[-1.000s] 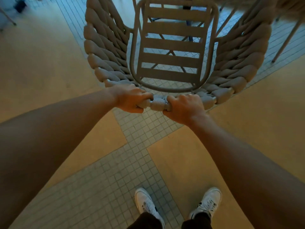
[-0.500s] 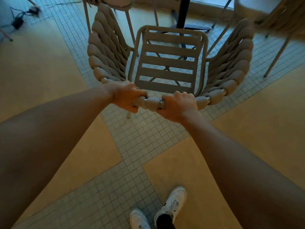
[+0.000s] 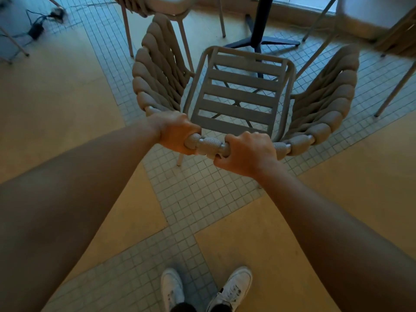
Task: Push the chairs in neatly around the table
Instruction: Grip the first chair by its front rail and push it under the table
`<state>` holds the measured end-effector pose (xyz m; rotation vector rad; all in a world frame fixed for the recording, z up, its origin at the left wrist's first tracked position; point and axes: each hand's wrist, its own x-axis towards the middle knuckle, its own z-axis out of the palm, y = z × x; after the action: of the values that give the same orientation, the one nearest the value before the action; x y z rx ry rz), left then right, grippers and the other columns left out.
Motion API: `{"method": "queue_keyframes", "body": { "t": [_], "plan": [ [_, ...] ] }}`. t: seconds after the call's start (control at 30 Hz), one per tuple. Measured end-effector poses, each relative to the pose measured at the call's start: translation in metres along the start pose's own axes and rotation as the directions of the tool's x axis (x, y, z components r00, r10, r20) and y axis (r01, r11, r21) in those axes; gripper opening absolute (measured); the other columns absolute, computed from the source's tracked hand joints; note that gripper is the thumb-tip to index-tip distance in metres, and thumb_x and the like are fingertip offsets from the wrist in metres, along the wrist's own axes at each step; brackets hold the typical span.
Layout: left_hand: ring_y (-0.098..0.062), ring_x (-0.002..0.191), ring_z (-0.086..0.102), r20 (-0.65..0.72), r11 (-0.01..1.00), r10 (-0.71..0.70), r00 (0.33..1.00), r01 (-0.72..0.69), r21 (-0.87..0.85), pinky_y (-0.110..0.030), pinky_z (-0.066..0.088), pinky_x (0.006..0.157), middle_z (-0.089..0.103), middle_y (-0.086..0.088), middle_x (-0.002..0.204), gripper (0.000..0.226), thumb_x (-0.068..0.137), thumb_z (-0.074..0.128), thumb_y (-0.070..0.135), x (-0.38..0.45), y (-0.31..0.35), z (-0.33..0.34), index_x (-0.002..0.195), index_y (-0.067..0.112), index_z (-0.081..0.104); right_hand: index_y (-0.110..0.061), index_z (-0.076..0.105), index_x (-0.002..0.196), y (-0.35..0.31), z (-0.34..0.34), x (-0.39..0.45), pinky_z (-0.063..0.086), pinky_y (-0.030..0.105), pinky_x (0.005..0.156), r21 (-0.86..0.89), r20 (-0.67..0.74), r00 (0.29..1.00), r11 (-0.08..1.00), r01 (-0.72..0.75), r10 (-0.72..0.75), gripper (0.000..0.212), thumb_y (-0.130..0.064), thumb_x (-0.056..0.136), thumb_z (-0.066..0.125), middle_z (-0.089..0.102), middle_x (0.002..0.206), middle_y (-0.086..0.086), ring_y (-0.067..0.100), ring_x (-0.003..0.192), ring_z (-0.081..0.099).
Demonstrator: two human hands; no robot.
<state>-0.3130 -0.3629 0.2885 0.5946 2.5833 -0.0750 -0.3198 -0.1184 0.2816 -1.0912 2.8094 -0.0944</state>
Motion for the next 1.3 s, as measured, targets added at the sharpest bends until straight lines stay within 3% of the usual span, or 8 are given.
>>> {"method": "queue_keyframes", "body": {
  "t": [0.17,0.33,0.5,0.67,0.93,1.17,1.3],
  "plan": [
    [-0.013,0.084,0.068,-0.181,0.999,0.0,0.983,-0.006,-0.034,-0.039,0.058,0.073,0.07,0.013,0.098,0.058,0.08,0.053,0.075,0.004,0.005,-0.001,0.12,0.034,0.059,-0.028,0.062,0.088,0.007,-0.005,0.015,0.038,0.031,0.058,-0.07,0.062,0.996,0.996,-0.052,0.057,0.054,-0.08,0.077,0.055,0.051,0.062,-0.009,0.012,0.056,0.054],
    [-0.011,0.076,0.069,-0.227,0.997,0.082,0.97,-0.082,0.012,-0.037,0.059,0.071,0.072,0.012,0.092,0.067,0.078,0.037,0.081,0.006,-0.004,-0.001,0.117,0.032,0.063,-0.03,0.064,0.086,0.004,-0.006,0.019,0.037,0.031,0.061,-0.089,0.071,0.992,0.991,-0.099,0.106,0.056,-0.083,0.075,0.054,0.044,0.06,-0.01,0.015,0.058,0.053],
    [-0.012,0.076,0.069,-0.271,0.994,0.104,0.957,-0.108,-0.001,-0.035,0.056,0.07,0.072,0.011,0.09,0.066,0.08,0.034,0.08,0.018,-0.022,-0.006,0.113,0.031,0.065,-0.03,0.064,0.081,0.011,-0.012,0.036,0.04,0.029,0.058,-0.104,0.081,0.99,0.989,-0.105,0.113,0.065,-0.092,0.074,0.042,0.046,0.057,-0.011,0.011,0.051,0.049],
    [-0.009,0.07,0.064,-0.308,0.989,0.145,0.94,-0.15,0.007,-0.028,0.048,0.064,0.069,0.011,0.085,0.046,0.089,0.053,0.069,0.041,-0.05,-0.014,0.109,0.03,0.066,-0.031,0.063,0.077,0.019,-0.017,0.067,0.05,0.03,0.06,-0.072,0.076,0.984,0.985,-0.154,0.159,0.086,-0.1,0.06,0.014,0.053,0.058,-0.011,0.008,0.052,0.053],
    [-0.01,0.076,0.067,-0.314,0.976,0.214,0.925,-0.219,0.021,-0.037,0.058,0.074,0.071,0.01,0.089,0.089,0.068,0.027,0.096,0.073,-0.097,-0.035,0.114,0.03,0.065,-0.03,0.062,0.076,0.034,-0.019,0.115,0.052,0.029,0.06,-0.083,0.065,0.982,0.982,-0.17,0.175,0.081,-0.097,0.064,0.016,0.054,0.058,-0.012,0.006,0.05,0.052],
    [-0.008,0.068,0.065,-0.319,0.966,0.243,0.916,-0.26,-0.01,-0.036,0.059,0.07,0.068,0.011,0.08,0.1,0.061,0.022,0.104,0.105,-0.127,-0.054,0.106,0.028,0.067,-0.032,0.061,0.076,0.058,-0.02,0.154,0.049,0.03,0.059,-0.058,0.038,0.981,0.981,-0.188,0.19,0.085,-0.101,0.061,0.013,0.053,0.058,-0.012,0.006,0.05,0.05],
    [-0.008,0.058,0.061,-0.366,0.984,0.16,0.917,-0.177,-0.013,-0.032,0.057,0.062,0.065,0.009,0.069,0.102,0.067,0.012,0.103,0.125,-0.136,-0.066,0.096,0.024,0.069,-0.029,0.055,0.069,0.075,-0.024,0.173,0.048,0.03,0.059,-0.04,0.011,0.985,0.985,-0.17,0.171,0.079,-0.101,0.065,0.023,0.05,0.053,-0.01,0.007,0.046,0.047]
  ]
}}
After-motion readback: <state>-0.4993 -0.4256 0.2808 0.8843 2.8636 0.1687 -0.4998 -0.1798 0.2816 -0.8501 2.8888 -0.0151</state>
